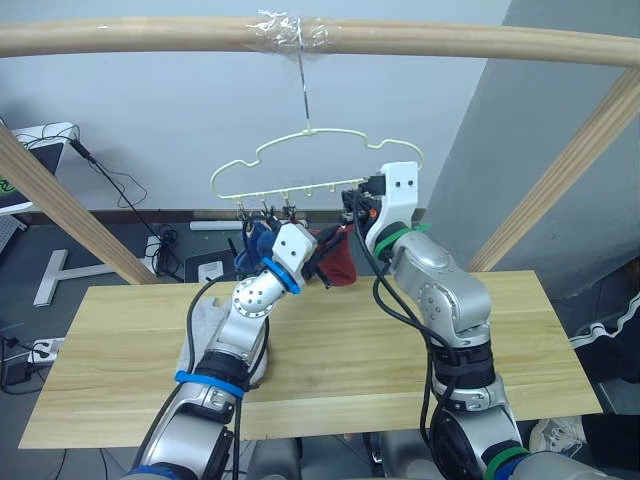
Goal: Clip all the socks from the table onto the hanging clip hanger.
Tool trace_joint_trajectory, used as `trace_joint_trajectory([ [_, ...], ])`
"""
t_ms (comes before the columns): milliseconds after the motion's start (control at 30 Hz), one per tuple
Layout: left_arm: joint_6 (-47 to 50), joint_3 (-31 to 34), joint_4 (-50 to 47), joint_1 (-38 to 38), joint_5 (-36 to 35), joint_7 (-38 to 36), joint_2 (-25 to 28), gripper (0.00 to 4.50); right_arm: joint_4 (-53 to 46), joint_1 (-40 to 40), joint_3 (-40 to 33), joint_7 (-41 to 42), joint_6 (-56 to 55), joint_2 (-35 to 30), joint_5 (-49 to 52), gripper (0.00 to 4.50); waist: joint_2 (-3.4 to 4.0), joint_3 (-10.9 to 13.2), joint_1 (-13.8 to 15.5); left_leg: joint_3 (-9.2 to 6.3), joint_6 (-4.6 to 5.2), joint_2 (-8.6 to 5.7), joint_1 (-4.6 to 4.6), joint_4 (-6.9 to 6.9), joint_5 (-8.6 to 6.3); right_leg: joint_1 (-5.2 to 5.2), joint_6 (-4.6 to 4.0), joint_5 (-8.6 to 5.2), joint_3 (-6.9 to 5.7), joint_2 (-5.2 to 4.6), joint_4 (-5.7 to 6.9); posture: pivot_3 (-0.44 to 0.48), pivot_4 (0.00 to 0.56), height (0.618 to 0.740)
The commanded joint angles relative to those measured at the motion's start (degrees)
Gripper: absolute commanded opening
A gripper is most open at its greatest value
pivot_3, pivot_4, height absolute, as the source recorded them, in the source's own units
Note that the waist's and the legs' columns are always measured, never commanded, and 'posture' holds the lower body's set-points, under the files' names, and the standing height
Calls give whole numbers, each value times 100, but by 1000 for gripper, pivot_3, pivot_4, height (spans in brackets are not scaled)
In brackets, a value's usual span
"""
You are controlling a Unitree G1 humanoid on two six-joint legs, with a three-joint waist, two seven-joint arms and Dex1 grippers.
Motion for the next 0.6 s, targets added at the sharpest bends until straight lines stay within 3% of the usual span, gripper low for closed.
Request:
trace_joint_trajectory([
  [33,-197,79,-161,-155,-134,21,-54,0,-172,-51,-50,-91,57,183,173,1883,0,0,1,0,0,0,0,0,0,0,0,0,0,0,0,-50,164,705],
  [200,-36,119,-169,-132,-257,-102,-63,0,-157,-76,-26,-137,74,112,246,3826,0,0,-4,0,0,0,-1,0,0,0,0,0,0,0,0,-50,164,705],
  [233,48,133,-192,-109,-337,-165,-66,284,-165,-74,-11,-130,78,92,250,4127,0,0,-7,0,0,0,-1,0,0,-1,0,0,0,0,0,-50,164,705],
  [433,300,77,-402,131,-436,-470,84,2098,-405,98,415,54,-11,-269,-6,4140,0,0,-33,0,0,0,-1,0,0,-1,1,-1,0,0,-2,-49,166,705],
  [600,846,118,-966,440,-893,-1043,303,2098,-801,445,897,195,-229,-684,-264,4140,0,0,-68,-2,0,1,-5,-4,0,-1,2,-1,-1,0,-12,-53,170,705],
])
